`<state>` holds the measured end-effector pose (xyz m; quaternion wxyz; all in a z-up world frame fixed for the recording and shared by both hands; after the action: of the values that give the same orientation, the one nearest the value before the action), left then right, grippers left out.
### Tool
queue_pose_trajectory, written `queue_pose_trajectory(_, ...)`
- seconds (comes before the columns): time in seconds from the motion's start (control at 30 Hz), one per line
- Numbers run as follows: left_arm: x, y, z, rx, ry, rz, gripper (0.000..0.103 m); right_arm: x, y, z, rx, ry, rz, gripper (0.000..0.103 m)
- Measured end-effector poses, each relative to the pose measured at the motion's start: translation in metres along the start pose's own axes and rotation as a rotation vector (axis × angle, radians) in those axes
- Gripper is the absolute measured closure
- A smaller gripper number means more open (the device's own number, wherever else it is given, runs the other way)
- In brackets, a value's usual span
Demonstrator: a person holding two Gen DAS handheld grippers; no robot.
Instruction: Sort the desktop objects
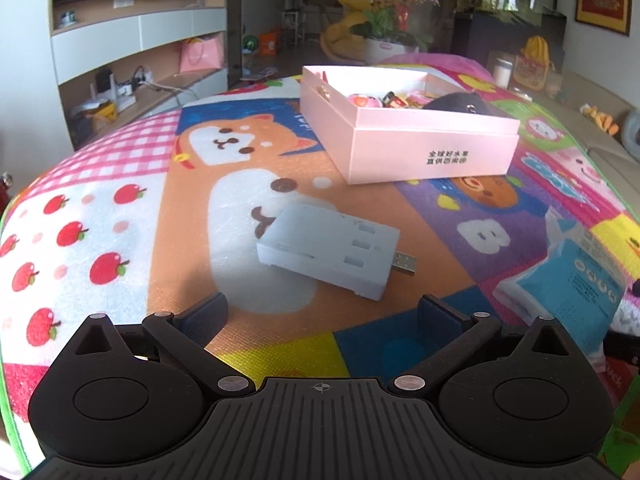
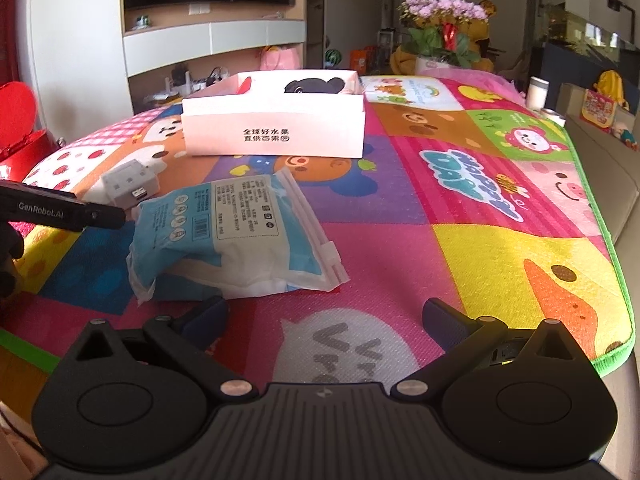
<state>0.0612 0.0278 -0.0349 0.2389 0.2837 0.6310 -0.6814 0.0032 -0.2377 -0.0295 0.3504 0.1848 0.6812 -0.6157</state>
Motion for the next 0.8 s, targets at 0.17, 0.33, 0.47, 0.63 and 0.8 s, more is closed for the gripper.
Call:
queue_pose_trajectory(0.17,0.0,0.002,0.002,-0.001,0.004,0.003,0.0,-0.009,-0.01,0.007,-0.111,0.025,-0.043,0.0)
queue_pose_trajectory(0.33,0.001,0.001,0.0,0.015,-0.012,0.012,0.0,-0.024,0.0,0.003,-0.006,-0.058,-0.038,0.0)
queue_pose_trajectory(0.47,0.001,0.001,-0.001,0.018,-0.016,0.014,0.0,-0.043,0.015,0.016,0.142,0.01,-0.019,0.0)
queue_pose_trajectory(0.63,0.001,-0.001,-0.003,0.026,-0.025,0.018,0.0,-0.044,0.009,0.031,0.047,0.044,-0.03,0.0)
queue_pose_trajectory(0.8,0.001,0.0,-0.003,0.025,-0.024,0.017,0.0,-0.031,-0.005,0.004,-0.032,-0.07,-0.028,0.0)
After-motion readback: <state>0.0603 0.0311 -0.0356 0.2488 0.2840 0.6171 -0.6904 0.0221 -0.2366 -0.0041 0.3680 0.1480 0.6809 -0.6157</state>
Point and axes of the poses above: each gripper's, at about its wrist camera, not at the fingertips, and y roughly the way its jaws point, z to its right, x to its underside, the point moved 6 cm from there along y, roughly the way its jaws point, and after that the axes turned 5 degrees about -z, right-handed, at the moved point
